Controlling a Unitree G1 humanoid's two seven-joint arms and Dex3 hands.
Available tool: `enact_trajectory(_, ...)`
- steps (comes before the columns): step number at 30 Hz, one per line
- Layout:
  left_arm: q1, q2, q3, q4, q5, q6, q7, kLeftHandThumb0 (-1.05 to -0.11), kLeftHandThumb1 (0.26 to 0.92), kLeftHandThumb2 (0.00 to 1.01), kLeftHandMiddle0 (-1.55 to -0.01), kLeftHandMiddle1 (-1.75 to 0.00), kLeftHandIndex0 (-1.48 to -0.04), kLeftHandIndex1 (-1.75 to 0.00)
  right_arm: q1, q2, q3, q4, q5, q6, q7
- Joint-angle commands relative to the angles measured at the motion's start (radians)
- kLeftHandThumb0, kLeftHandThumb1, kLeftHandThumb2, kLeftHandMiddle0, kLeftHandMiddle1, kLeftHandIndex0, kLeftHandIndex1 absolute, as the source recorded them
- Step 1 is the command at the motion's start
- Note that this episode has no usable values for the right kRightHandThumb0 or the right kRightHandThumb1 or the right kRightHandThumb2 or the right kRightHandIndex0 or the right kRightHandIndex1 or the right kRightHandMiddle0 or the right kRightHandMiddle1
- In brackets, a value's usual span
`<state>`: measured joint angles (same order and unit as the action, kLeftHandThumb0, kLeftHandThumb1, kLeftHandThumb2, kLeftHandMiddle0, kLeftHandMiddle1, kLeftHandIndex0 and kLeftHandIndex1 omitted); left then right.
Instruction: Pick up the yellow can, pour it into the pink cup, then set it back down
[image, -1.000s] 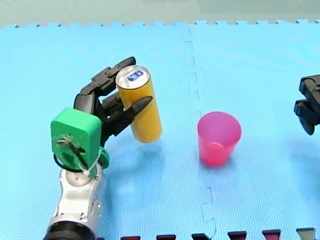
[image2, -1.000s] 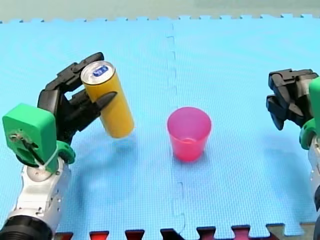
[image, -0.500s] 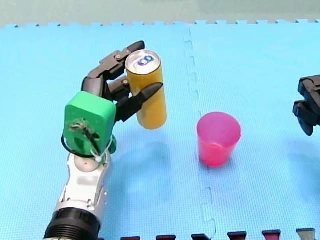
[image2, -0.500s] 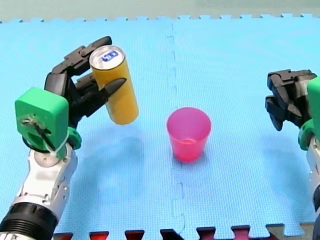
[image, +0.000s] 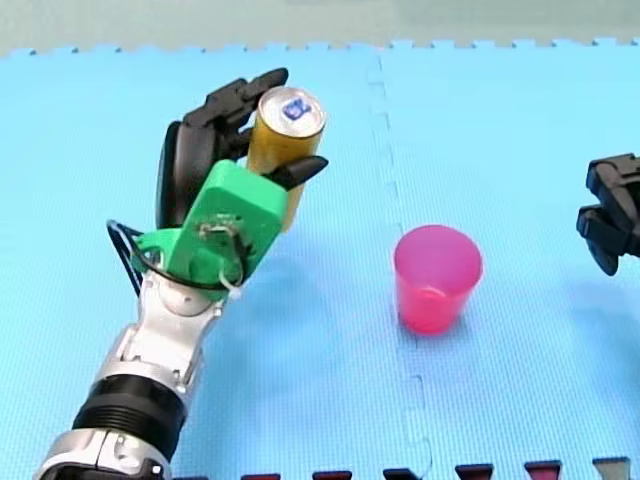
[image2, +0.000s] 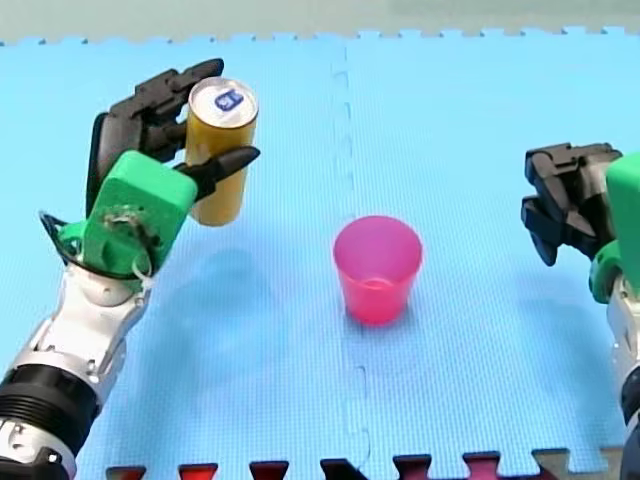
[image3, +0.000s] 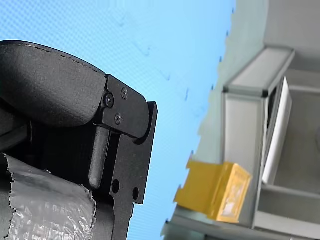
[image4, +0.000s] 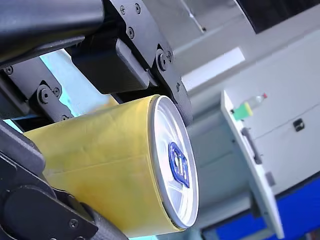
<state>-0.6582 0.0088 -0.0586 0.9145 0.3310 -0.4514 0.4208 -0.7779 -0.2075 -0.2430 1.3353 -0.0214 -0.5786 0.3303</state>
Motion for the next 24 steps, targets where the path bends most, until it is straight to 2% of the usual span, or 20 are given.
enact_trajectory(1, -0.022, 0.015, -0.017, 0.013, 0.017, 0.004, 0.022, -0.388, 0.765, 0.0, -1.32, 0.0, -1.2, 0.0, -0.003, 0.001, -0.001, -0.001, 0.004, 0.002, 0.001)
enact_trajectory(10, -0.068, 0.03, -0.064, 0.065, 0.072, -0.006, 0.102, -0.389, 0.765, 0.0, -1.34, -0.01, -1.2, 0.0, -0.005, 0.005, 0.0, -0.001, 0.004, -0.001, 0.005)
enact_trajectory(18, -0.122, 0.032, -0.134, 0.113, 0.148, -0.071, 0.196, -0.386, 0.758, 0.0, -1.35, -0.01, -1.21, 0.0, -0.005, 0.011, -0.008, -0.001, 0.015, -0.004, 0.022)
enact_trajectory(24, -0.143, 0.021, -0.169, 0.122, 0.174, -0.095, 0.227, -0.376, 0.748, 0.0, -1.36, -0.01, -1.22, -0.01, -0.007, 0.014, 0.002, -0.002, 0.002, -0.004, -0.006)
